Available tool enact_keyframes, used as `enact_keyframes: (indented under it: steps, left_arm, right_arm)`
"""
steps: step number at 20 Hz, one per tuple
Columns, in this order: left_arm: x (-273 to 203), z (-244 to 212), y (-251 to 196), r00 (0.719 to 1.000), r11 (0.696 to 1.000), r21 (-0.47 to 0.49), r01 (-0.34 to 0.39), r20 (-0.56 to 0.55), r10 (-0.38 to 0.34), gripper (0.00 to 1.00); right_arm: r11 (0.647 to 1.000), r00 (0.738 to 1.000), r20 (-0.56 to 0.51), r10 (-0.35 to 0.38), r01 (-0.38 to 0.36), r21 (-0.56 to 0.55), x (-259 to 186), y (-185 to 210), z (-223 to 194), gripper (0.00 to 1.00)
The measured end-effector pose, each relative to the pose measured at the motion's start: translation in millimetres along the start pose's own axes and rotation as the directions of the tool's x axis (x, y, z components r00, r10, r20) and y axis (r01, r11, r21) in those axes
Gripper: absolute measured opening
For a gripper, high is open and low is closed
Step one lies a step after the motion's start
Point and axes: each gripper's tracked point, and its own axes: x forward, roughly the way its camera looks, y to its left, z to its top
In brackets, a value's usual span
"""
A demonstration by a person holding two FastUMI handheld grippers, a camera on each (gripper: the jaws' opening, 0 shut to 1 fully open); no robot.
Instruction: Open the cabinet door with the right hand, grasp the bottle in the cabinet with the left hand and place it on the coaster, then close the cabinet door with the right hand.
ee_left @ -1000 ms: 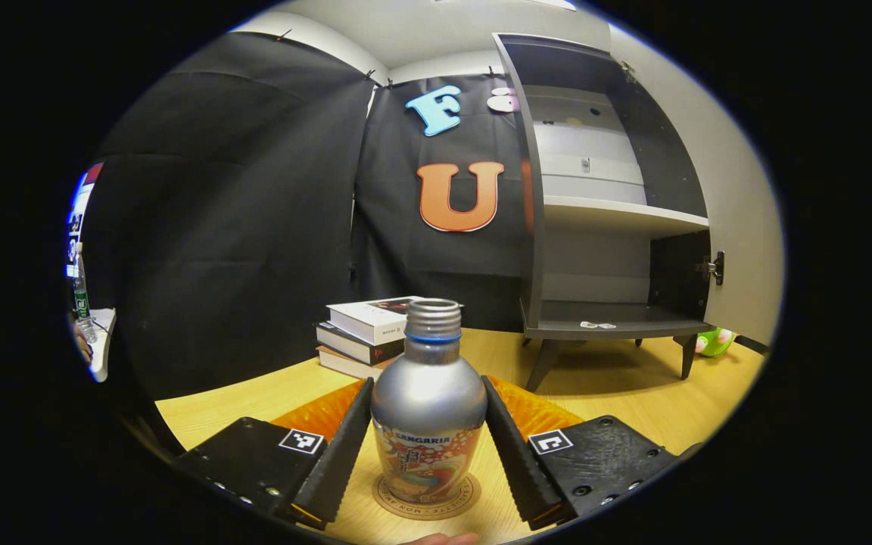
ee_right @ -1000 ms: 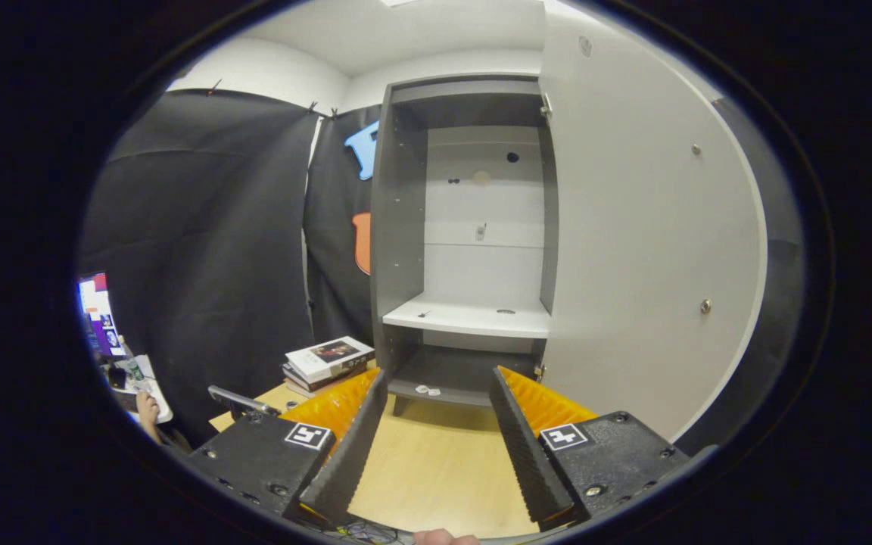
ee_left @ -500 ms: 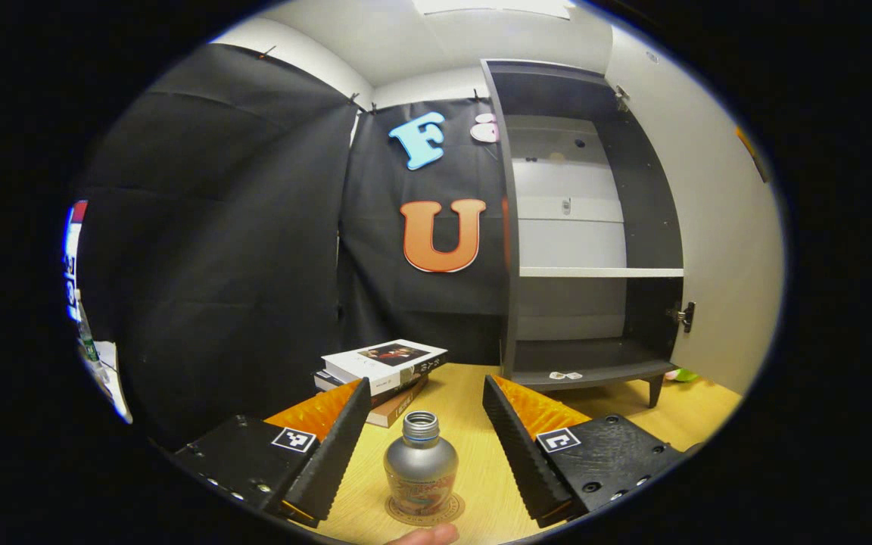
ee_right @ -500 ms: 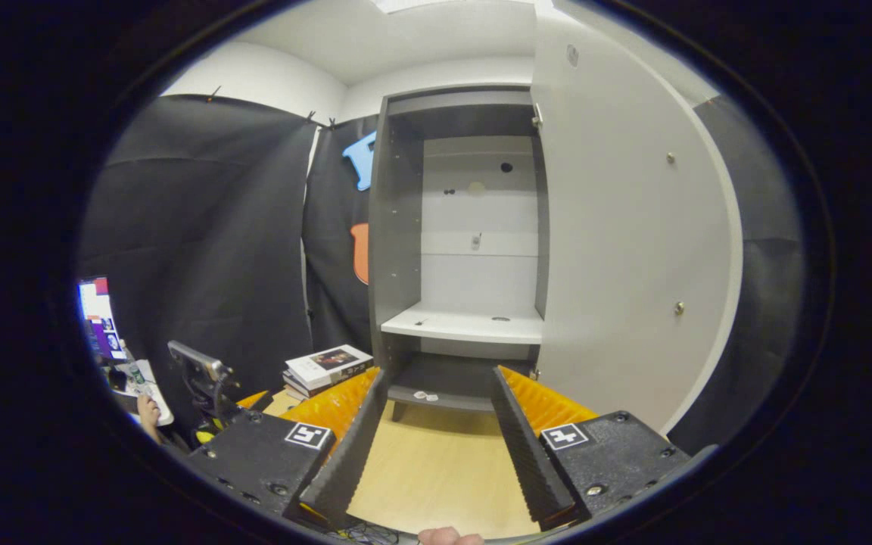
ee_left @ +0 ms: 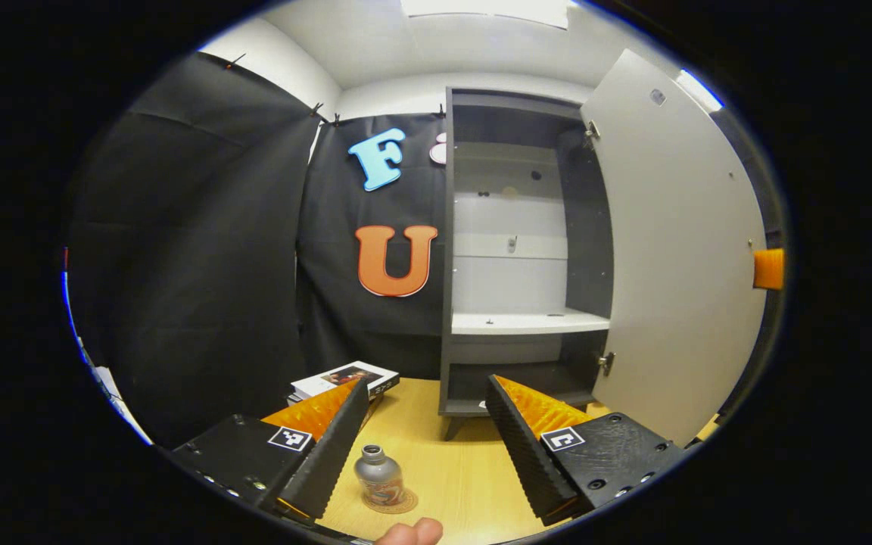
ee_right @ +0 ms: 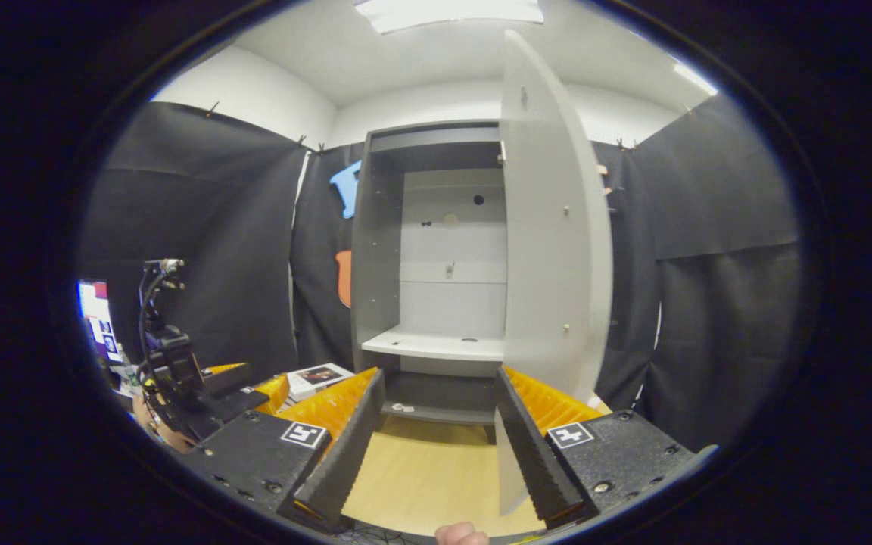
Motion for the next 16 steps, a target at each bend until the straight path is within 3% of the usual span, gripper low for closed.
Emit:
enact_keyframes:
  steps: [3, 8, 12, 16]
  left_arm:
    - [-11.9, 12.2, -8.9, 1.000, 1.000, 0.001, 0.003, 0.021, -0.003, 0.94]
    - [-26.7, 12.1, -35.1, 0.999, 0.999, -0.002, 0.047, 0.010, -0.047, 0.94]
    - [-37.6, 19.1, -48.6, 0.997, 0.997, 0.042, 0.067, 0.025, -0.068, 0.94]
    - [-45.6, 12.5, -60.2, 0.996, 0.996, 0.024, 0.091, 0.002, -0.091, 0.94]
  right_arm:
    - [0.996, 0.996, -0.002, -0.091, 0.091, -0.004, -28.6, -50.9, 0.5, 0.92]
    - [0.961, 0.962, 0.015, -0.272, 0.271, 0.055, -42.4, -137.8, 5.6, 0.92]
    - [0.952, 0.956, 0.046, -0.290, 0.284, 0.117, -14.7, -176.1, 20.5, 0.92]
    - [0.956, 0.959, 0.082, -0.273, 0.260, 0.139, 16.0, -187.1, 37.3, 0.92]
